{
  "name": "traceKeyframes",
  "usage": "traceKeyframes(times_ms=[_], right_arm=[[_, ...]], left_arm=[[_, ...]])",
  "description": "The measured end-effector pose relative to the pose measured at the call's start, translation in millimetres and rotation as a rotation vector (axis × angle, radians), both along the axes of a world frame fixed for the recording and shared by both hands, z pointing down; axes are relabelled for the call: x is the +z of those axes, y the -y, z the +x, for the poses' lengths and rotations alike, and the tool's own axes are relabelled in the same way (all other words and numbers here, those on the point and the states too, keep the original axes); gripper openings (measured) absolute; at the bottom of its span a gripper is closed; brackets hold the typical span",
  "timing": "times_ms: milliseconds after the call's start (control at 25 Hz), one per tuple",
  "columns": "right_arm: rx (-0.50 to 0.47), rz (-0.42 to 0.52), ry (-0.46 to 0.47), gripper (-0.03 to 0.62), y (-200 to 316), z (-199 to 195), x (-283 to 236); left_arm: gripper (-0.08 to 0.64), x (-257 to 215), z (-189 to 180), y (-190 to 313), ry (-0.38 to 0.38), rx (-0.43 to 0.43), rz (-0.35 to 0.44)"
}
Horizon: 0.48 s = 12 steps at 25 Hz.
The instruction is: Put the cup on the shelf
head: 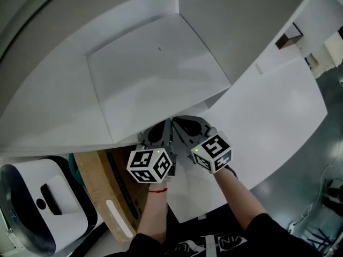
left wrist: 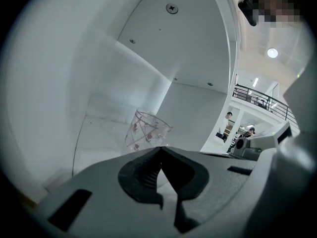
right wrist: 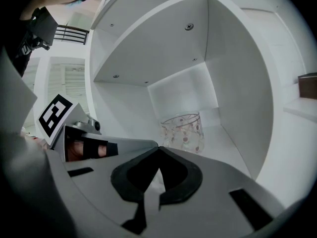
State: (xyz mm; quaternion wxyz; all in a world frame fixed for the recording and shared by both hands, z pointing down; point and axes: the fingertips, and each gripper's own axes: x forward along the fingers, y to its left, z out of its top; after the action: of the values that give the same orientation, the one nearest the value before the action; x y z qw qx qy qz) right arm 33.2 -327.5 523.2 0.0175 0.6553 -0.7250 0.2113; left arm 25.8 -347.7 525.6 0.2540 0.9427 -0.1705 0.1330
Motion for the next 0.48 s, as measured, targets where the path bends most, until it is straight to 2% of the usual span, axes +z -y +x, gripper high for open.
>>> traceKeyframes(times_ms=[480], right_arm=[[-0.066,0.004,-0.004,0.003,-29,-20,-29]], left_arm=[[0.006,-30,-21,-33,-0.037,-0.013,0.011]])
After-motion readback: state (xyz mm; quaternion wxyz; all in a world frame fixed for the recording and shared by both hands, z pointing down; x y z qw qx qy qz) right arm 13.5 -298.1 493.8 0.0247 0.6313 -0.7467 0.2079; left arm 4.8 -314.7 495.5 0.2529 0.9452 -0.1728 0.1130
